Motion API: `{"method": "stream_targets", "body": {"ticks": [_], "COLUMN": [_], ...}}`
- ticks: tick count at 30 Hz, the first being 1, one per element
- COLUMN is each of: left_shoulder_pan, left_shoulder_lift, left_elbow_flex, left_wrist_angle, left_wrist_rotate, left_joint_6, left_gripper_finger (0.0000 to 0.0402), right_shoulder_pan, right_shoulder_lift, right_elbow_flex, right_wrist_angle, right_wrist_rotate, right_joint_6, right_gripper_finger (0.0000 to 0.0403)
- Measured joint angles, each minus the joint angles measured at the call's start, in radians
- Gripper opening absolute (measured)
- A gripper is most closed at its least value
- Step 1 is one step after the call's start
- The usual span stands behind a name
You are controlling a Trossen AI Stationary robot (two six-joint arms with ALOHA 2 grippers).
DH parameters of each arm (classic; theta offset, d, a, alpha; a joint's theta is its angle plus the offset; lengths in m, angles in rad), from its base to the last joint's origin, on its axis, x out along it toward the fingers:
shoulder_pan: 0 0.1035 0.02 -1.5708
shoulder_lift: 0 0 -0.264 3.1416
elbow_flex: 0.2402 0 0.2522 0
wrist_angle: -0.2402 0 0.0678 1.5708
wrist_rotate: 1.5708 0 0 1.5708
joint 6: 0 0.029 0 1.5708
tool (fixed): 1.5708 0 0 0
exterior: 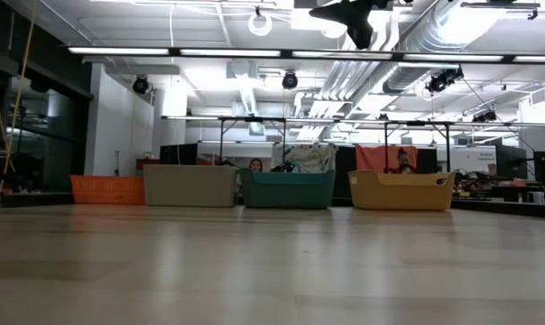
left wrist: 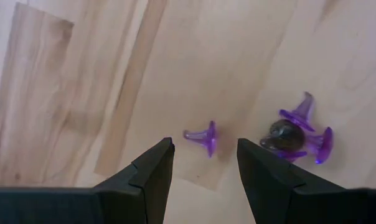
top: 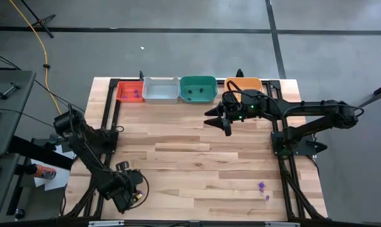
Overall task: Sort Halloween decoration
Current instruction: Put the violet witch hat into the gray bin
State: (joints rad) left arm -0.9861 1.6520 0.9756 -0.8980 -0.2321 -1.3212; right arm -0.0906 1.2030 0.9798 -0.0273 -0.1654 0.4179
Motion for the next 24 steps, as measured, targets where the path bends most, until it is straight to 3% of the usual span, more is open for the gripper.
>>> {"method": "stream_targets", "body": {"ticks": [6,15,24], "left_shoulder_pan": [-0.006,0.002,0.002], "left_shoulder_lift": [0.0,0.0,0.0], "left_elbow_flex": [-0.067,-0.079,-0.079], "left_wrist_angle": [0.1,0.112,0.112], "left_wrist_rotate": [0.022,0.018,0.017], "left_joint_6": [0.022,0.049,0.05], "left_gripper_finger": [0.0168,0.0162,0.0071], "right_shoulder_pan": [0.0,0.0,0.0], "right_shoulder_lift": [0.0,0.0,0.0], "right_elbow_flex": [0.0,0.0,0.0], "right_wrist_angle": [0.0,-0.002,-0.003], "right_wrist_rotate": [0.0,0.001,0.002], "right_joint_6": [-0.018,-0.018,-0.034], "right_gripper_finger": [0.0216,0.0216,0.0216]}}
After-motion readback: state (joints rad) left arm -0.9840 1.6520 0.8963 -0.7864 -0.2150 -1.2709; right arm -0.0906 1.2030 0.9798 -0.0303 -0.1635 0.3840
